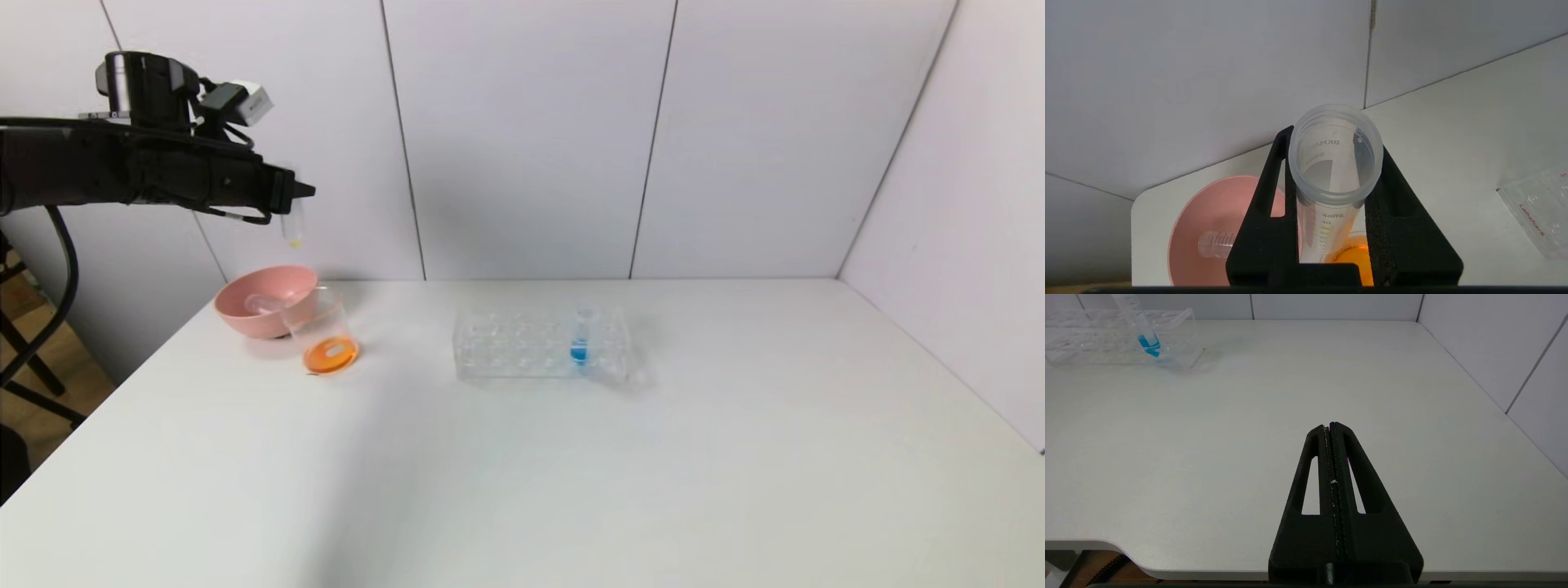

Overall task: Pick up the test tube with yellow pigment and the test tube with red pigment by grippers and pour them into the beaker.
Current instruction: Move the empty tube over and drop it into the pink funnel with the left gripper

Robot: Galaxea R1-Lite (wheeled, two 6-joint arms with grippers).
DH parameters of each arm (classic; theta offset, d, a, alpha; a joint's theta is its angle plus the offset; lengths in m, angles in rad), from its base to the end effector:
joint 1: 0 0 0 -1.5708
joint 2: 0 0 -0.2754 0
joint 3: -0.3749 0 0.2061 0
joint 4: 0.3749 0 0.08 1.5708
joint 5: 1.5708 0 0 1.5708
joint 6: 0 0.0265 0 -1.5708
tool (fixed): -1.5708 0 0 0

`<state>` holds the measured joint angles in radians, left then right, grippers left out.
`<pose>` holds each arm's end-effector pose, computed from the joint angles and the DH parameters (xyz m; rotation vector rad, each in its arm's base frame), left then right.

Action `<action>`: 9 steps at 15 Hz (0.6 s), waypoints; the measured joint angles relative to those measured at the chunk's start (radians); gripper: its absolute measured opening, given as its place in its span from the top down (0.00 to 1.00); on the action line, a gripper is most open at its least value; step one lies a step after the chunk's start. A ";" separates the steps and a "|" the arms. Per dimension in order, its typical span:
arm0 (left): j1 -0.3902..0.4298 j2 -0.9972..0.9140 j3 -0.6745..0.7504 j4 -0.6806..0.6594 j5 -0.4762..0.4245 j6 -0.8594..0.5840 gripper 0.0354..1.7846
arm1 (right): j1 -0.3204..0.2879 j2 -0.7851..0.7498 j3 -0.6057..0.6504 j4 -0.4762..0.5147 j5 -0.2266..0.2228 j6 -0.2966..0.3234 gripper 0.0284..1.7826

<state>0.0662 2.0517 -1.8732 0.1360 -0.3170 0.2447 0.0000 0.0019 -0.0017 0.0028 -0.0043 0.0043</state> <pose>0.4292 0.0202 0.2518 0.1814 0.2772 -0.2850 0.0229 -0.0001 0.0756 0.0043 0.0030 -0.0043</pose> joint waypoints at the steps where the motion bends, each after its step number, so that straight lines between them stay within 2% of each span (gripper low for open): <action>1: 0.015 -0.001 0.048 -0.052 0.008 -0.032 0.75 | 0.000 0.000 0.000 0.000 0.000 0.000 0.95; 4: 0.069 -0.002 0.209 -0.265 0.016 -0.112 0.75 | 0.000 0.000 0.000 0.000 0.000 0.000 0.95; 6: 0.086 0.016 0.261 -0.395 0.020 -0.134 0.75 | 0.000 0.000 0.000 0.000 0.000 0.000 0.95; 9: 0.091 0.054 0.285 -0.441 0.029 -0.140 0.75 | 0.000 0.000 0.000 0.000 0.000 0.000 0.95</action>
<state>0.1568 2.1057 -1.5879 -0.3049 -0.2885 0.1049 0.0000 0.0019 -0.0017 0.0032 -0.0047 0.0043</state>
